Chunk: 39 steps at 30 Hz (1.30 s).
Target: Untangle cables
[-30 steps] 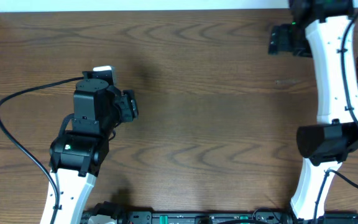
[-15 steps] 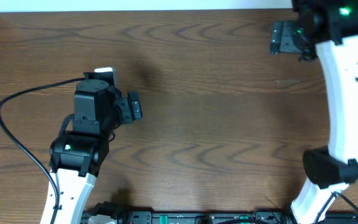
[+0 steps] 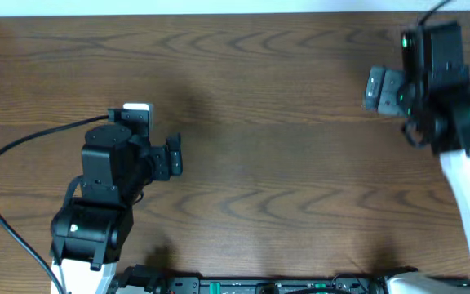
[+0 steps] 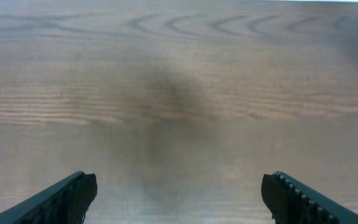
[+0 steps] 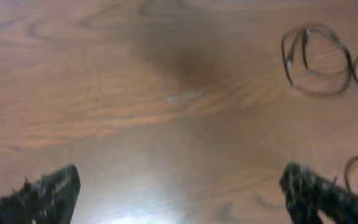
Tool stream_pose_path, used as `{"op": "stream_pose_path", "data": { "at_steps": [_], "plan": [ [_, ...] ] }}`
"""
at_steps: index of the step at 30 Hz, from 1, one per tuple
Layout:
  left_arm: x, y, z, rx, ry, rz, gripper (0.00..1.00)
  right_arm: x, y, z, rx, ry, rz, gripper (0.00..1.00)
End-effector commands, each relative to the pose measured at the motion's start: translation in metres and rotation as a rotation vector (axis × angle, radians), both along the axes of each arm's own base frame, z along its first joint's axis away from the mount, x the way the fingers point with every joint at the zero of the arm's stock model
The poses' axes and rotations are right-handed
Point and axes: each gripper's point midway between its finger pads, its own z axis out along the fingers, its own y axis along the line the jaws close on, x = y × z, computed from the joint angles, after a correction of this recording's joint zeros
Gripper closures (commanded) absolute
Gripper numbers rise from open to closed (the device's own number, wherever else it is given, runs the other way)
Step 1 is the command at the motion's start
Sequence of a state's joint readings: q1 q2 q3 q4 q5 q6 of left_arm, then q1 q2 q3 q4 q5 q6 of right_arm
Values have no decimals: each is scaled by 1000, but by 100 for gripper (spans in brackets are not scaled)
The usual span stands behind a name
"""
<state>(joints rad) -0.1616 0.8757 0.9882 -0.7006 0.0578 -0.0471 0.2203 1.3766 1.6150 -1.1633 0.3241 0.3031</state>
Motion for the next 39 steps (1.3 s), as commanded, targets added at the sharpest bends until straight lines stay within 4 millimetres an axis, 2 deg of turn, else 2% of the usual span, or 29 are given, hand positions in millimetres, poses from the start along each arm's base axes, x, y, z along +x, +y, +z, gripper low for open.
{"op": "stream_pose_path", "data": {
  "at_steps": [1, 5, 8, 13, 15, 17, 20, 25, 26, 29, 32, 37, 39],
  "plan": [
    [-11, 1, -9, 6, 7, -17, 10, -21, 5, -25, -1, -25, 96, 1],
    [-23, 2, -18, 6, 1, -18, 10, -37, 15, -39, 79, -151, 151, 1],
    [-34, 2, -29, -5, -11, -29, 10, -51, 24, -39, 144, -260, 206, 1],
    [-52, -2, -39, -37, -75, -60, 10, -78, 16, -30, 155, -356, 200, 1],
    [-56, -1, -46, -35, -78, -57, 10, -90, 13, -36, 169, -372, 186, 4],
    [-57, -1, -53, -35, -72, -57, 10, -94, 9, -49, 177, -367, 149, 3],
    [-59, 0, -64, -32, -48, -57, 10, -101, 8, -84, 221, -331, 110, 3],
    [-60, 0, -67, -30, -38, -57, 10, -110, 10, -136, 246, -249, 96, 3],
    [-61, 0, -69, -29, -33, -57, 10, -114, 9, -151, 239, -211, 93, 3],
    [-64, 0, -75, -10, -11, -69, 10, -119, 8, -167, 225, -168, 95, 3],
    [-68, 1, -81, 15, 10, -87, 10, -119, 8, -169, 218, -166, 101, 3],
    [-67, 2, -81, 30, 3, -88, 10, -112, 9, -158, 189, -209, 141, 2],
    [-62, 10, -78, 31, -13, -32, 10, -111, 10, -152, 167, -221, 171, 1]
  ]
}}
